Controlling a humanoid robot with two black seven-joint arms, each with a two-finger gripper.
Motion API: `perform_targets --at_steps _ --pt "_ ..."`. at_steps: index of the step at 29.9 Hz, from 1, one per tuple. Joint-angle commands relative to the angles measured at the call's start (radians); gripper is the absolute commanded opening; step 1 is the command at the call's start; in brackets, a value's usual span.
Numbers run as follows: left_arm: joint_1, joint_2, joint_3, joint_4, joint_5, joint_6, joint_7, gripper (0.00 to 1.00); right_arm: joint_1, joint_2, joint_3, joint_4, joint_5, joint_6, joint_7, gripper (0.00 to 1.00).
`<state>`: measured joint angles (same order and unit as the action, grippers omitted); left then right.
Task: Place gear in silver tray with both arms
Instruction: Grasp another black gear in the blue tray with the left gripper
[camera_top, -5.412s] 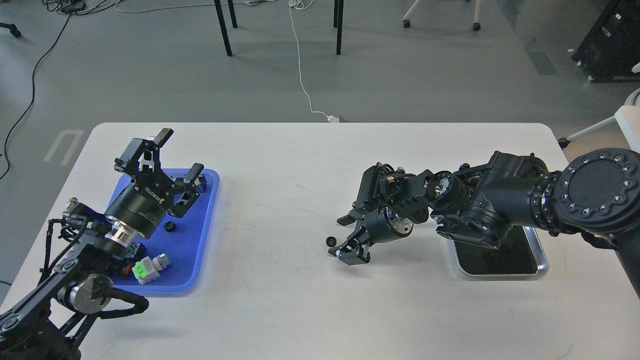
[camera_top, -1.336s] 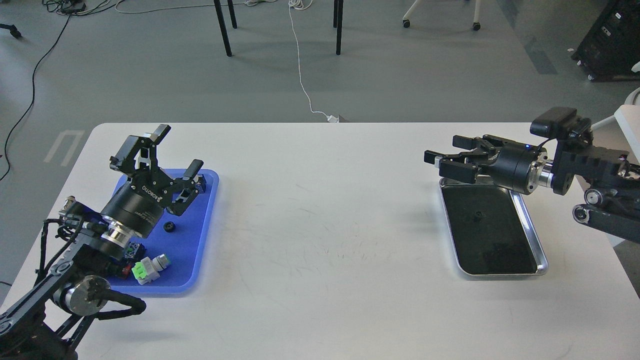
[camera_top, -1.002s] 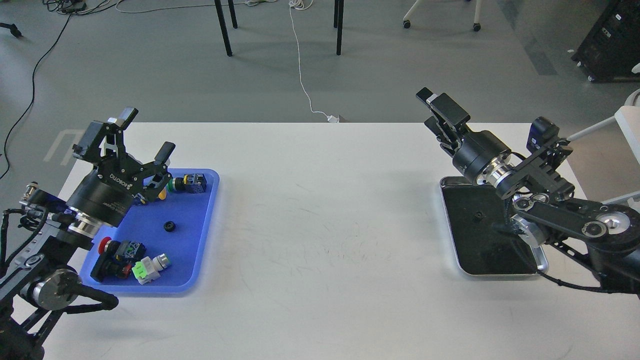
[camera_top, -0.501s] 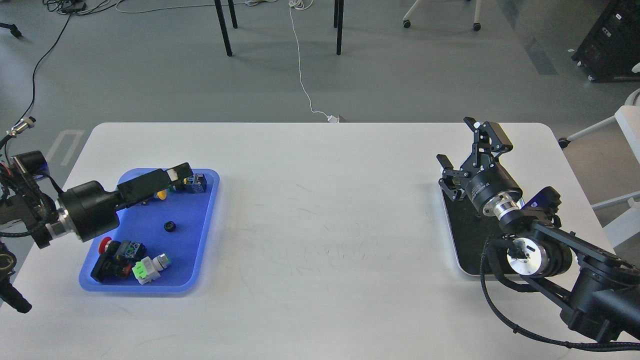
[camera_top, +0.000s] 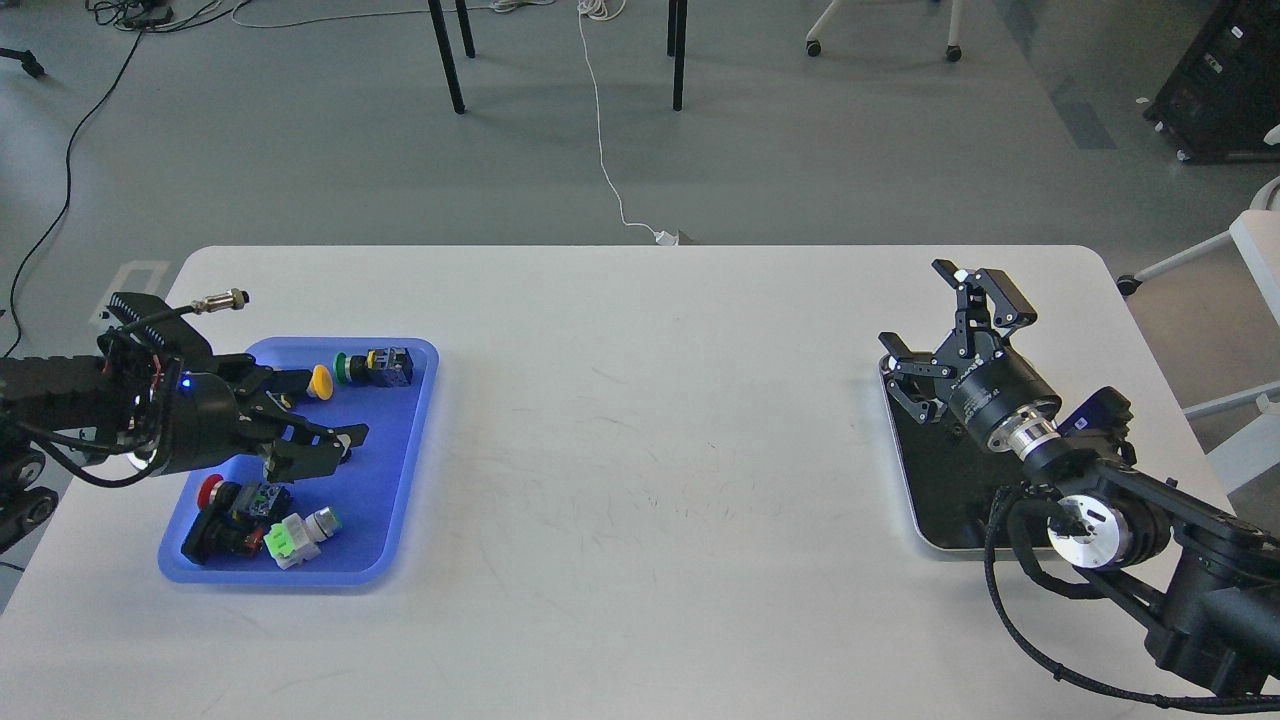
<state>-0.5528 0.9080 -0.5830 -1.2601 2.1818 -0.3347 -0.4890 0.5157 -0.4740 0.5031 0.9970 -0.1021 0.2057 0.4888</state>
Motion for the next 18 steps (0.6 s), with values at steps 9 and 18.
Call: perform_targets --at_steps 9,18 --pt "-0.09 -0.1 0.163 0.157 0.0 0.005 0.0 0.73 0.0 -0.012 0.0 0.005 -0.001 0.0 0.0 0.99" --pt "-0.09 -0.132 0.178 0.248 0.0 0.005 0.0 0.67 -0.003 -0.028 0.0 0.003 -0.001 0.0 0.0 0.99"
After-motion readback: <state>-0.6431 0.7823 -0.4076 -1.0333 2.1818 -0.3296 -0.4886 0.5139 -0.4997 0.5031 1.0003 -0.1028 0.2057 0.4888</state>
